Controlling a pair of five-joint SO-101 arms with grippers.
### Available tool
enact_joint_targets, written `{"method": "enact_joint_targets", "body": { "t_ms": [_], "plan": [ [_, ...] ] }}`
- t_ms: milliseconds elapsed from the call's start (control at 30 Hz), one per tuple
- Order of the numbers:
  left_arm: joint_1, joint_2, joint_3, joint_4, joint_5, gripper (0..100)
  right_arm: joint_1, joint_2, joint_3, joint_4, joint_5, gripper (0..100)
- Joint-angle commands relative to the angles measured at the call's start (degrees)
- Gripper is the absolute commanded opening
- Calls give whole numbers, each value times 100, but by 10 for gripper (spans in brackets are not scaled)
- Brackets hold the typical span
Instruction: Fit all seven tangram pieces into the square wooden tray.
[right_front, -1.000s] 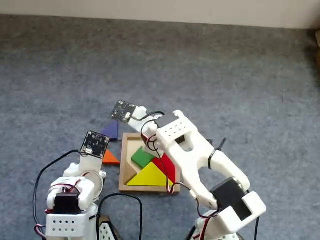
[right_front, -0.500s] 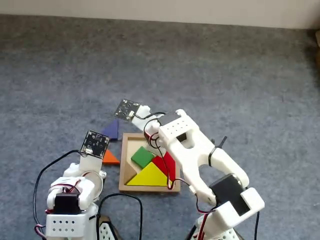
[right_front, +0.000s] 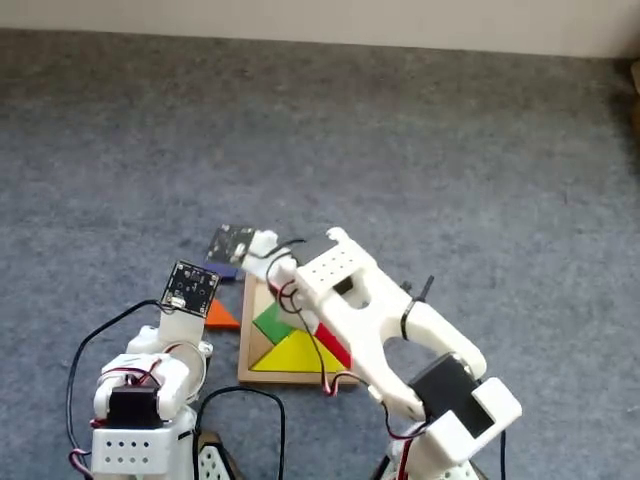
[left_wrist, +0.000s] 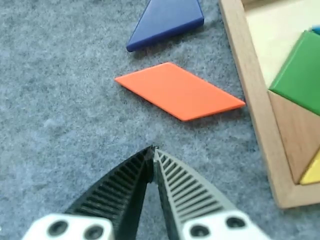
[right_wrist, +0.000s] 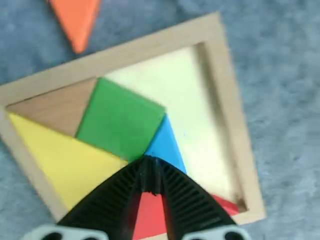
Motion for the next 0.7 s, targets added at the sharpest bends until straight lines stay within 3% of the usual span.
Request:
{"method": "enact_joint_targets", "body": {
  "t_ms": [0,300,667],
  "plan": [
    [92,-110,110,26,44,7,-303,-171,57,330,62,5],
    [92,-110,110,26,44,7,-444,-400,48,400,35,5],
    [92,-110,110,26,44,7,180,-3152,1033,664,18,5]
  ]
}}
